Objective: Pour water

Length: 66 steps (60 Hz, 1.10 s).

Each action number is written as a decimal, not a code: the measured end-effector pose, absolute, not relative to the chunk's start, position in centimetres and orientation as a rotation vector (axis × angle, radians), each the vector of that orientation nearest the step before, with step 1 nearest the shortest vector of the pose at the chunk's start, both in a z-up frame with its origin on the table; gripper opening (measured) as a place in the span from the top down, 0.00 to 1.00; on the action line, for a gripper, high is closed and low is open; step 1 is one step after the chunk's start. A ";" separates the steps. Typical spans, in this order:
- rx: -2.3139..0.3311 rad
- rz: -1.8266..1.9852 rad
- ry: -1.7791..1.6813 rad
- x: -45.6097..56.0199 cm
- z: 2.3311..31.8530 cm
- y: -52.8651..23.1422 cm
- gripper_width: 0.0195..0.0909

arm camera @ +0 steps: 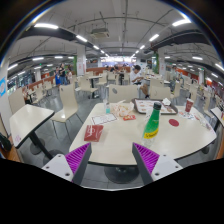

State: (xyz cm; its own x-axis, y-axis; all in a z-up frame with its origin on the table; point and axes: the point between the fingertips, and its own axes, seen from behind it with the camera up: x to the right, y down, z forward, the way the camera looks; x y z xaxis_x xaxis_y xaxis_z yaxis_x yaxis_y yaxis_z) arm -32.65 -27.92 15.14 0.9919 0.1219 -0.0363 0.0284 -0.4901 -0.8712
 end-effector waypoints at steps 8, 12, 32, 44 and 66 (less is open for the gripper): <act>-2.079 0.125 -0.100 -31.8 14.5 -27.8 0.10; -2.075 0.131 -0.079 -30.2 14.3 -28.2 0.10; -1.980 0.015 0.047 -21.4 11.4 -22.3 0.09; -1.866 -0.021 0.132 -17.8 9.5 -13.7 0.09; -1.846 -0.210 0.085 -17.0 7.5 -7.3 0.74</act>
